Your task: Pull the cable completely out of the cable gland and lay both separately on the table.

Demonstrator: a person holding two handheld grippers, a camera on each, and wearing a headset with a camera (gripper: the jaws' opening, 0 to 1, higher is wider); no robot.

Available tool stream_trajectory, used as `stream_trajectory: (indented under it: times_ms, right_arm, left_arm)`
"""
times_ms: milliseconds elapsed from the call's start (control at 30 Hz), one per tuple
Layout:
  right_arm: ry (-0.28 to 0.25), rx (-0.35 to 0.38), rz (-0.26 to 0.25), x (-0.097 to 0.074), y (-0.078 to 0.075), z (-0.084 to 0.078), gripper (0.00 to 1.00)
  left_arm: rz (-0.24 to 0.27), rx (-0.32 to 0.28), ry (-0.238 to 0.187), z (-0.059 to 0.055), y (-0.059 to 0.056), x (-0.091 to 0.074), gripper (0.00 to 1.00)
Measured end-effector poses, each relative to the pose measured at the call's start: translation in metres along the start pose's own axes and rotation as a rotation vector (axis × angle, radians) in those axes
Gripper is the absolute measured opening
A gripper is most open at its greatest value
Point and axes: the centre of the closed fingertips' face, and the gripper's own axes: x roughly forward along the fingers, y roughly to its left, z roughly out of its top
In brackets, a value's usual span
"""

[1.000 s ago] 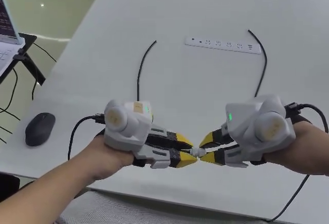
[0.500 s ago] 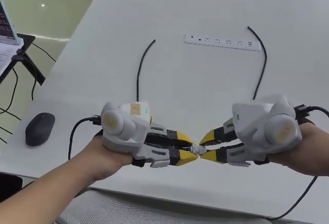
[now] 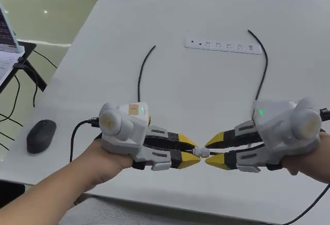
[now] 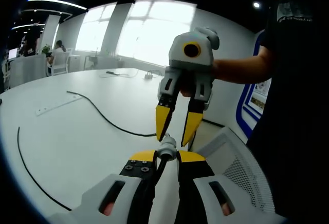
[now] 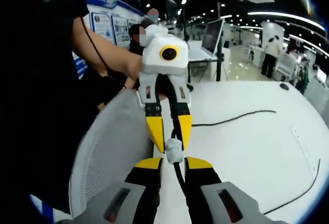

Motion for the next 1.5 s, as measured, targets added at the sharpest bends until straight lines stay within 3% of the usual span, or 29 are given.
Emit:
stream_trajectory:
  times_ms: [67,100,167,233,300,367,433,500,633,933,1067,1133,1200,1500]
  right_arm:
    - [-0.034,0.056,0.013,-0.003,-0.003,0.002,0.15]
    - [-0.047,0.121,0.042,-0.005,-0.003,0.002,0.16]
    - [-0.089,0.172,0.072,-0.007,-0.004,0.008,0.14]
    - [-0.147,0.292,0.128,-0.009,-0.006,0.018,0.15]
    - [-0.160,0.338,0.173,-0.009,-0.004,0.021,0.17]
    - [-0.150,0.333,0.189,-0.006,-0.007,0.019,0.14]
    - [-0.152,0.390,0.254,-0.005,0.001,0.021,0.14]
    - [-0.154,0.393,0.268,-0.003,0.000,0.021,0.13]
    - [-0.108,0.424,0.318,-0.001,0.007,0.013,0.12]
    - [-0.124,0.461,0.357,0.000,0.014,0.010,0.09]
    - [-0.133,0.445,0.353,0.000,0.015,0.010,0.08]
    - [-0.138,0.375,0.322,-0.001,0.013,0.011,0.08]
    - [-0.127,0.356,0.308,-0.001,0.014,0.010,0.07]
    - [-0.070,0.033,0.147,-0.001,0.013,0.008,0.07]
  left_arm:
    - [0.002,-0.002,0.001,0.001,0.001,-0.001,0.15]
    - [0.005,-0.003,0.002,0.002,0.001,-0.001,0.15]
    - [0.004,-0.004,0.000,0.004,0.001,-0.002,0.15]
    - [0.003,0.008,0.001,0.006,0.000,-0.003,0.15]
    - [0.004,0.024,0.003,0.007,-0.001,-0.003,0.15]
    - [0.001,0.034,0.005,0.009,-0.003,-0.004,0.15]
    - [-0.005,0.043,0.009,0.010,-0.005,-0.003,0.15]
    - [-0.015,0.059,0.020,0.009,-0.007,-0.002,0.15]
    - [-0.015,0.071,0.029,0.009,-0.008,-0.002,0.15]
    - [-0.019,0.074,0.036,0.006,-0.008,-0.002,0.15]
    - [-0.024,0.061,0.041,0.005,-0.007,-0.002,0.15]
    - [-0.017,0.062,0.043,0.005,-0.006,-0.001,0.15]
    - [-0.019,0.047,0.043,0.005,-0.006,0.000,0.14]
    - [-0.028,-0.030,0.040,0.005,-0.008,0.002,0.15]
